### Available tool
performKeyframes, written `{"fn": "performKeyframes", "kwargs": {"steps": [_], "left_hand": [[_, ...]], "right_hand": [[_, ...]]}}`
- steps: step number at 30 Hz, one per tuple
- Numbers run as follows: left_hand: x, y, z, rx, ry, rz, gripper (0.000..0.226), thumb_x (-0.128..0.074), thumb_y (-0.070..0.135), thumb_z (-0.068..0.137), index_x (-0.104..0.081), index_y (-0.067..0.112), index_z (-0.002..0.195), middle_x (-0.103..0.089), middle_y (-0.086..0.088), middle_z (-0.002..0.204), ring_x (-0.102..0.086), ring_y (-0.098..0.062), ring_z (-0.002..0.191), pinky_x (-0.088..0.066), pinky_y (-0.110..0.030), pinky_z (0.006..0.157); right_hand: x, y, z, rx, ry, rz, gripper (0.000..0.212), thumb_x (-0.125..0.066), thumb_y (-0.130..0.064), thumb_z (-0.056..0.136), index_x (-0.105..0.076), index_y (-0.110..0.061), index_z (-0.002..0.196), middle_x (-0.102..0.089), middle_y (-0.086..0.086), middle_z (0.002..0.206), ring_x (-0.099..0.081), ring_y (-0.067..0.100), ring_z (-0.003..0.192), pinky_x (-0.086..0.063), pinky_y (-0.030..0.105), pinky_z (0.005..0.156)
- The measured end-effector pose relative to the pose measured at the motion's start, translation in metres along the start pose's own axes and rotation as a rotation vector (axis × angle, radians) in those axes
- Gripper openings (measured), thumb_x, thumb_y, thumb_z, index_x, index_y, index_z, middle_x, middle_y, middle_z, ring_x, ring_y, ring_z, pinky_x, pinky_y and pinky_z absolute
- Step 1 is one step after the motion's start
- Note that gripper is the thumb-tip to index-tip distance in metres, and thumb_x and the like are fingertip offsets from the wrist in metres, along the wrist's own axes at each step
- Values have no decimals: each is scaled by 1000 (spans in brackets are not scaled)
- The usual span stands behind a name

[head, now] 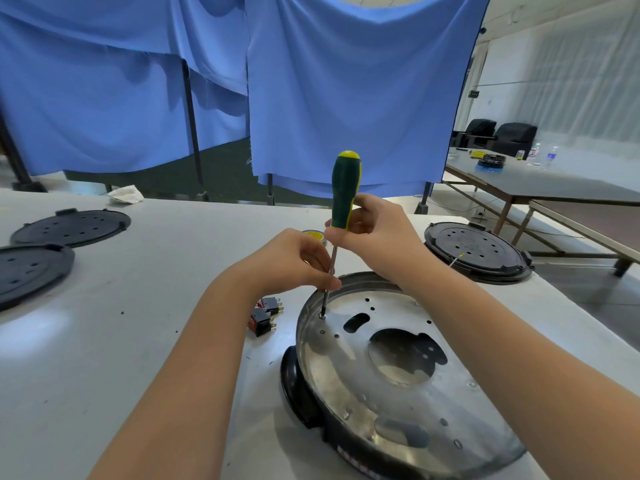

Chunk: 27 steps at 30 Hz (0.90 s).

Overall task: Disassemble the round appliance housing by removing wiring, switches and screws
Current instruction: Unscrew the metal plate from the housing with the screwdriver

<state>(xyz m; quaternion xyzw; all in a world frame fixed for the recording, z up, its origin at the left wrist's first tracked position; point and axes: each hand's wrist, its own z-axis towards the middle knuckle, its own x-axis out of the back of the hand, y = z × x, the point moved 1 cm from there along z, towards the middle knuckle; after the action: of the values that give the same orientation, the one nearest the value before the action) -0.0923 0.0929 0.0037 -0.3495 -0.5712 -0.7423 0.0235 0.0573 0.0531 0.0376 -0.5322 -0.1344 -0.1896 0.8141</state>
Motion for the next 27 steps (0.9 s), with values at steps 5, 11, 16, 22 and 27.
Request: {"fn": "performKeyframes", "kwargs": {"steps": [5, 11, 16, 22, 27], "left_hand": [[1, 3, -2, -2, -75, -32, 16, -77, 9, 77, -74, 21, 87, -77, 3, 82, -72, -8, 81, -54, -11, 75], [0, 4, -2, -4, 17, -56, 12, -81, 9, 73, -74, 11, 83, -75, -2, 72, -73, -13, 69, -50, -9, 60], [4, 7, -3, -23, 39, -154, 12, -79, 5, 75, -74, 8, 86, -76, -5, 74, -74, -18, 70, -54, -14, 67], [8, 10, -7, -31, 104, -196, 15, -79, 8, 74, -73, 8, 87, -76, -5, 74, -74, -17, 70, -50, -10, 62], [13, 10, -9, -36, 195, -220, 11, -78, 7, 76, -73, 8, 86, -75, -4, 71, -73, -15, 67, -46, -4, 58]], "right_hand": [[3, 0, 0, -49, -89, 111, 38, -62, 1, 86, -53, -17, 119, -70, -8, 98, -68, 0, 83, -54, 12, 75], [3, 1, -3, -56, -88, 114, 49, -61, -1, 87, -47, -15, 132, -67, 0, 111, -65, 9, 96, -52, 22, 87], [7, 7, -3, -62, -69, 156, 56, -58, 2, 86, -43, -18, 136, -66, -12, 96, -66, -8, 75, -51, 8, 68], [13, 19, -4, -179, -30, -15, 40, -57, 0, 84, -55, -17, 120, -68, -2, 95, -62, 9, 76, -49, 15, 63], [4, 32, -16, -250, -419, -430, 12, -69, -21, 79, -69, -23, 91, -67, -7, 80, -59, 4, 68, -47, 18, 62]]}}
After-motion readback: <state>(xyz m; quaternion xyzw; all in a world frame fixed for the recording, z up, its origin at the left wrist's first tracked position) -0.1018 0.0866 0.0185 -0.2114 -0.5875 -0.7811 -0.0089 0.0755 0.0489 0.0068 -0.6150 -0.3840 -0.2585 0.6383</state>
